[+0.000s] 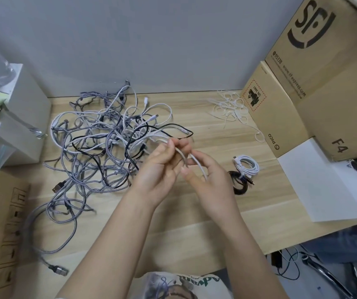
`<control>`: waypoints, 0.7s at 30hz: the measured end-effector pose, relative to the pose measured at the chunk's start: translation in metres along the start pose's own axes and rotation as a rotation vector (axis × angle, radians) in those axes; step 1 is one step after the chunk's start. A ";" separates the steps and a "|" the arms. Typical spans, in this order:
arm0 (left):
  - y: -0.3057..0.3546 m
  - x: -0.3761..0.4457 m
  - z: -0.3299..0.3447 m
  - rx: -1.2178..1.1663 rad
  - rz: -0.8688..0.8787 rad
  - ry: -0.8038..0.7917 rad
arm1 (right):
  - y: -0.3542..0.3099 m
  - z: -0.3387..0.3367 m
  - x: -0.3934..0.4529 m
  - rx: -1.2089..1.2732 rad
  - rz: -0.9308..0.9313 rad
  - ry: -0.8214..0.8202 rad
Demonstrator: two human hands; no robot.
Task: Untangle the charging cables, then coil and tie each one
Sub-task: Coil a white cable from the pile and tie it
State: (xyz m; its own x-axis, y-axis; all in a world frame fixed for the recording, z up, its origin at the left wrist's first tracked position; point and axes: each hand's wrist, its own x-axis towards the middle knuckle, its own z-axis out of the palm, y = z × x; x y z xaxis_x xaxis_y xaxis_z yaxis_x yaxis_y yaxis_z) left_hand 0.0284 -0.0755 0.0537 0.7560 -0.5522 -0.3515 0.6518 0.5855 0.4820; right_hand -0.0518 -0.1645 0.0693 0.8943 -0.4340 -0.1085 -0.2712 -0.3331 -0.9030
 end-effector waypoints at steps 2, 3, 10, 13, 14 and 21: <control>-0.002 -0.002 -0.001 0.013 0.013 0.003 | 0.000 0.004 0.000 -0.016 -0.006 0.004; -0.002 -0.002 -0.002 0.026 0.009 0.008 | 0.000 0.005 -0.001 -0.020 -0.014 0.012; -0.003 -0.003 -0.010 0.057 -0.092 0.041 | -0.006 0.007 0.002 -0.113 -0.067 0.089; -0.001 0.009 -0.025 -0.029 -0.214 0.073 | -0.010 0.005 0.000 -0.280 -0.160 0.194; 0.002 0.015 -0.032 -0.073 -0.231 0.111 | -0.015 0.004 -0.002 -0.278 -0.208 0.243; 0.042 0.046 -0.057 -0.204 -0.106 0.184 | -0.044 -0.010 -0.020 -0.010 -0.486 0.325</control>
State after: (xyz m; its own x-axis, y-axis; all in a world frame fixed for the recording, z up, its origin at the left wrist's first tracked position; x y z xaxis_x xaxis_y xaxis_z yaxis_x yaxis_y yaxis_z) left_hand 0.0942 -0.0426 0.0121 0.6689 -0.5110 -0.5399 0.7126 0.6475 0.2700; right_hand -0.0607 -0.1493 0.1153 0.7625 -0.4636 0.4513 0.1379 -0.5651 -0.8134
